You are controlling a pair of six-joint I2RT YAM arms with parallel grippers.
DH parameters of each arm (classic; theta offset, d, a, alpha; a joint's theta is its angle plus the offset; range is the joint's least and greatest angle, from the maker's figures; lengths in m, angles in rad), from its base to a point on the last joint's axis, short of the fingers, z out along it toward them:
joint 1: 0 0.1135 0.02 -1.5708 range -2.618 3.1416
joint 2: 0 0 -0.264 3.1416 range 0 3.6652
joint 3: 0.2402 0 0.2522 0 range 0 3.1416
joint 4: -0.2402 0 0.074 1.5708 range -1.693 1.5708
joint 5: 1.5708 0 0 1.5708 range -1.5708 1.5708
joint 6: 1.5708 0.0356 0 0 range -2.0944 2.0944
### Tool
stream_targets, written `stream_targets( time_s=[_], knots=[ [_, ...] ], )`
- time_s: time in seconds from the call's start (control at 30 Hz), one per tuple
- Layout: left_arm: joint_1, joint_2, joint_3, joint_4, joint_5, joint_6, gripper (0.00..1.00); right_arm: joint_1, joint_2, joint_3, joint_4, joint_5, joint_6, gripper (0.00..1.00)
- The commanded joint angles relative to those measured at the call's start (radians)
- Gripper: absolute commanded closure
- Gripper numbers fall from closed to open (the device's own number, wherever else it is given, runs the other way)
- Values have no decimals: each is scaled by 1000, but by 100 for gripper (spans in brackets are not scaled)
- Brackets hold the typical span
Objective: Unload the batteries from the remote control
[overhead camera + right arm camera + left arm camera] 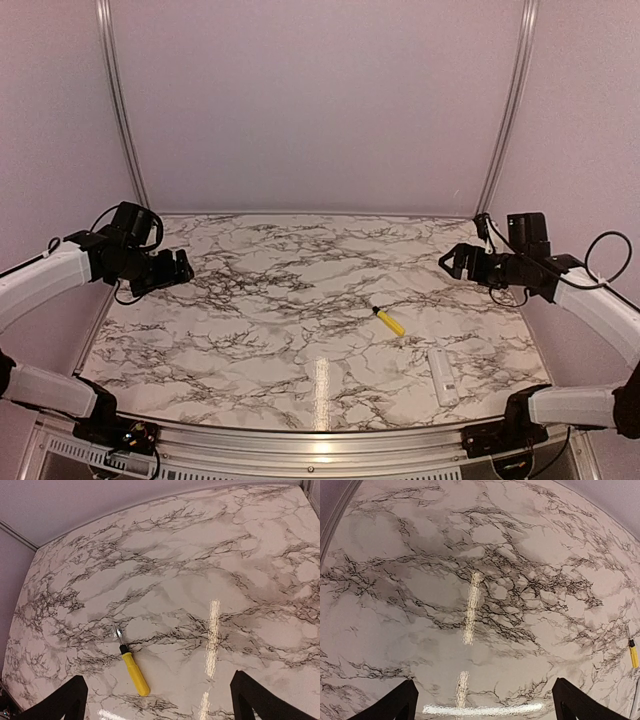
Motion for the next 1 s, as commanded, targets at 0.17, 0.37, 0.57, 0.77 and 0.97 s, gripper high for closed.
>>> stream_targets(
  time_s=[0.17, 0.37, 0.57, 0.77, 0.97],
  knots=[
    [-57, 1, -1, 28, 81, -27, 1, 45, 4, -20, -91, 21, 50, 2],
    [-81, 14, 7, 57, 97, -33, 1, 83, -15, -13, -221, 87, 95, 1],
    [-106, 18, 2, 71, 97, -41, 1, 153, -43, -2, -340, 150, 124, 2],
    [-139, 12, -8, 79, 91, -55, 1, 231, -34, 17, -439, 218, 153, 2],
    [-166, 4, -6, 79, 79, -68, 1, 309, -10, 24, -490, 260, 176, 1]
  ],
)
